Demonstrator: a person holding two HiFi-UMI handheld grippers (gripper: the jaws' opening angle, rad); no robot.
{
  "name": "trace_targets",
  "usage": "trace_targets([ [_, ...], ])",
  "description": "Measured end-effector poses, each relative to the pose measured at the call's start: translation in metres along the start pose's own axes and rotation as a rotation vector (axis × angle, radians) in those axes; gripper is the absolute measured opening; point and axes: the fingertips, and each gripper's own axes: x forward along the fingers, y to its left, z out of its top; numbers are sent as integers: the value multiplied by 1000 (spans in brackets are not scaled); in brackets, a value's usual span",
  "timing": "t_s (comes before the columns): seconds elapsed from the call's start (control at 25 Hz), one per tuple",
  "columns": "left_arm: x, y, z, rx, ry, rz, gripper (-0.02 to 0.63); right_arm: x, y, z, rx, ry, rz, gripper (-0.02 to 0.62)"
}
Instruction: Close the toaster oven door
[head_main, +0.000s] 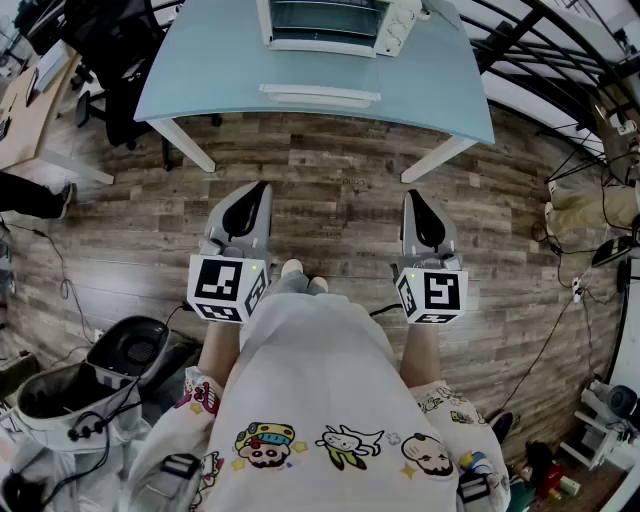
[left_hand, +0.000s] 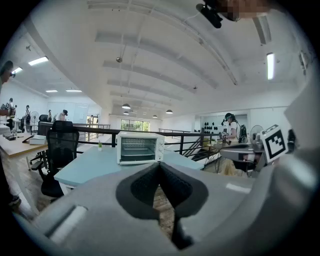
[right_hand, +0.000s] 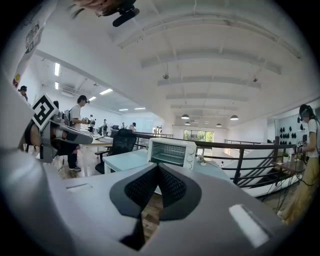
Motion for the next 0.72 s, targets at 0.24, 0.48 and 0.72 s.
trace_targets([
  [0.24, -3, -10, -1, -13, -5, 10, 0, -9, -9, 0, -7, -10, -5, 8],
  [0.48, -14, -15, -3, -21, -21, 31, 12, -20, -4, 0, -6, -18, 34, 33],
  [0.72, -10, -15, -6, -28, -18, 30, 47, -20, 1, -9, 18, 6, 67, 70],
])
